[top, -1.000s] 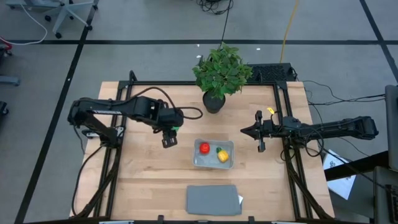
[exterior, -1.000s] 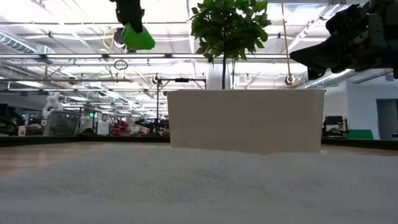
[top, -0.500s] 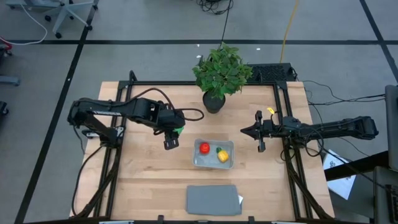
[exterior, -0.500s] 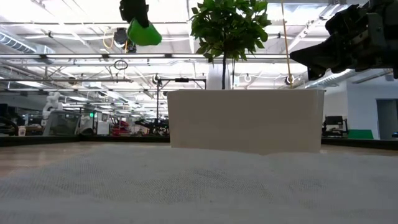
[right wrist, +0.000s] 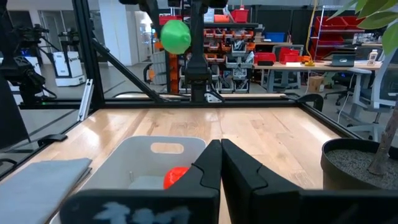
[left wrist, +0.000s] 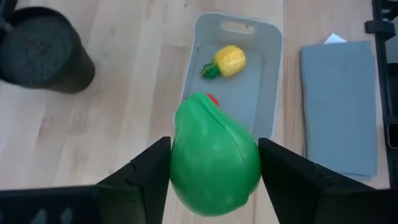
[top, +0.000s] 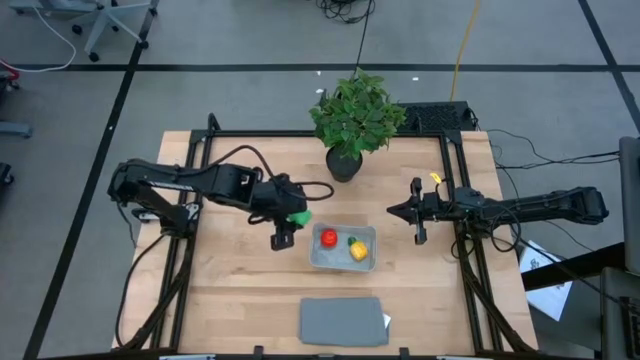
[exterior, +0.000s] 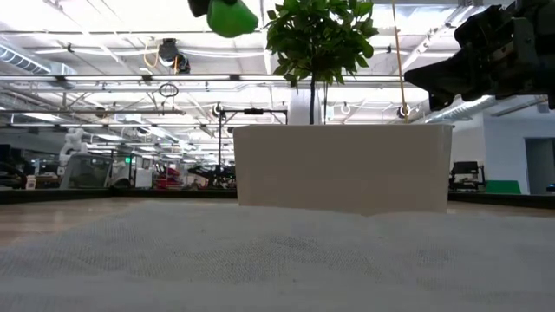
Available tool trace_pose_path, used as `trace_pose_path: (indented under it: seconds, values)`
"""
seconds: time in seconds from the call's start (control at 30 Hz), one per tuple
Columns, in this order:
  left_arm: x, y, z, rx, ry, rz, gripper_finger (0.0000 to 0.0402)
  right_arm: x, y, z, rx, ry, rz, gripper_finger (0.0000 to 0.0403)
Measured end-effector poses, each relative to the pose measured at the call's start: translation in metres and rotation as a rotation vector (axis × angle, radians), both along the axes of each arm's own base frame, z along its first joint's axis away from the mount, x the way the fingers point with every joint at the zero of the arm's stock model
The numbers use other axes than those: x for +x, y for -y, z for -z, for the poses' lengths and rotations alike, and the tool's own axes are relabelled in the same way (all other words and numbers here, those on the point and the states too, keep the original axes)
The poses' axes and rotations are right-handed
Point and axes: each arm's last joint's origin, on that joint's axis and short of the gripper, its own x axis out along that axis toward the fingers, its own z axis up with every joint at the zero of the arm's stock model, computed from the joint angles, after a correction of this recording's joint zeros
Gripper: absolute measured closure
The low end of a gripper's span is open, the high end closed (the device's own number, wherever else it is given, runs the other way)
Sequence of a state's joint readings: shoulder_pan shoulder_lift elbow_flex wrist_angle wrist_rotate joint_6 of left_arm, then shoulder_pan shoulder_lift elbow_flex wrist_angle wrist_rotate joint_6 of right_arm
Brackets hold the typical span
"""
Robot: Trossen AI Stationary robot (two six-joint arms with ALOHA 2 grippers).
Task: Pick and placing Produce into tupperware
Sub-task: Put the pear into the basket
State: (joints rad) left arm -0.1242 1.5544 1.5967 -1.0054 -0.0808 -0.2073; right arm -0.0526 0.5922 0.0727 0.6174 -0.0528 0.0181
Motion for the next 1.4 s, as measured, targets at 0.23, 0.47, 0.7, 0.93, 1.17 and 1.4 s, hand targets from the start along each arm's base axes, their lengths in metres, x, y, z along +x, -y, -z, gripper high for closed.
trace_pose_path:
  seconds: [0.23,0.47,0.7,0.93,1.17,1.4]
  values:
    - [0.022,0.009,0.025,0.008,-0.062,0.046,0.0188,0.000,0.000,0.000,0.000,-0.001,0.000,0.0403]
    - [0.044,0.020,0.057,-0.061,-0.155,0.142,0.0188,0.000,0.000,0.000,0.000,-0.001,0.000,0.0403]
    - [0.062,0.029,0.081,-0.064,-0.165,0.208,0.0188,0.000,0.000,0.000,0.000,-0.001,0.000,0.0403]
    - [0.083,0.019,0.095,-0.087,-0.093,0.263,0.0188,0.000,0.000,0.000,0.000,-0.001,0.000,0.0403]
    - [0.105,0.001,0.118,-0.099,-0.049,0.294,0.0188,0.000,0.000,0.000,-0.001,-0.001,0.000,0.0403]
    - [0.117,-0.004,0.126,-0.100,0.017,0.356,0.0188,0.000,0.000,0.000,-0.004,-0.002,0.000,0.0403]
